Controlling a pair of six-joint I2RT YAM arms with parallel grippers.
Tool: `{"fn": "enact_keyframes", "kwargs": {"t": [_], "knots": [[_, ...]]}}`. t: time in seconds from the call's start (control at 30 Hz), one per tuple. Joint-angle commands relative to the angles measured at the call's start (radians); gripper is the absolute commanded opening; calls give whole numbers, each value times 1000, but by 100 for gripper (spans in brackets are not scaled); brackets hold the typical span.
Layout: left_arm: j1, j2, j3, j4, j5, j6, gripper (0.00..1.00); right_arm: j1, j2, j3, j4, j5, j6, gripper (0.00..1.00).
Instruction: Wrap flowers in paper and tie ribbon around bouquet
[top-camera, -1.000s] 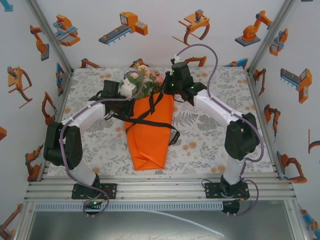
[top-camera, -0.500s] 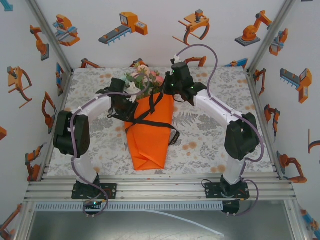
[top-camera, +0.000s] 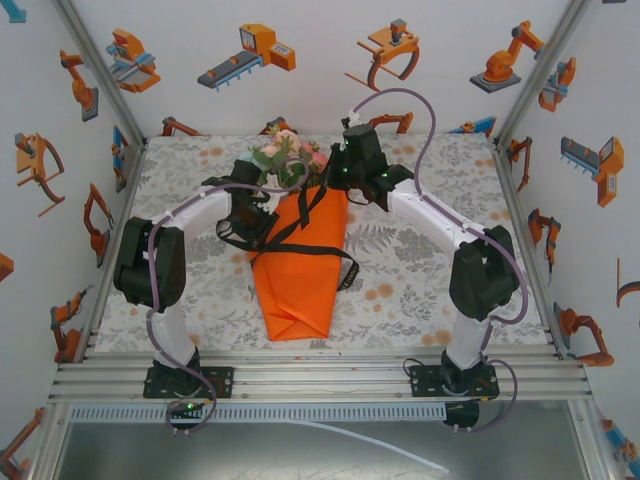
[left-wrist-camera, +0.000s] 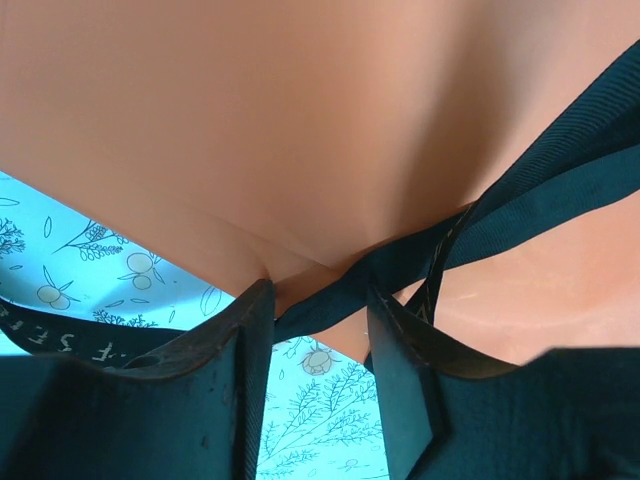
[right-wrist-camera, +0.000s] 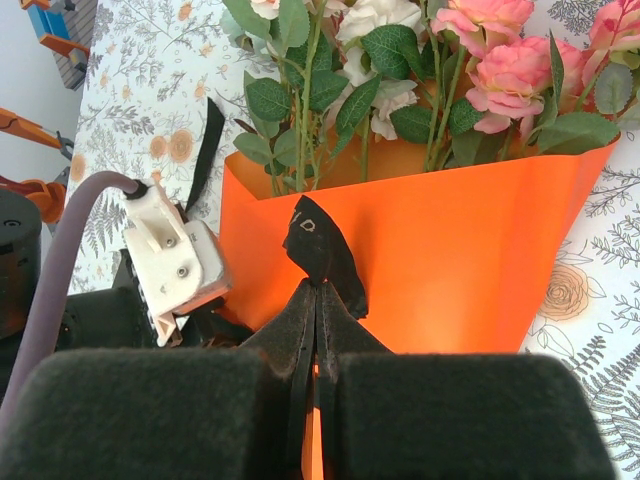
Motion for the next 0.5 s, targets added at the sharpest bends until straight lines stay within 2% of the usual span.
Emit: {"fn": "enact_keyframes", "kwargs": {"t": [0.0,0.3,0.37,0.43,0.47], "knots": [[-1,-9,13,-44,-22,18,39,5,-25,9,-2,2,3,0],[-6,-23,8,-79,10,0,28,4,-20,16,-8,-5,14,0],[-5,-32,5,-78,15,-3,18,4,-20,18,-9,-3,14,0],[-3,-46,5,-77,22,-4,0,4,-17,19,-9,4,13,0],[-3,-60,5,-68,20,-6,0,4,-17,21,-12,10,13,0]]}}
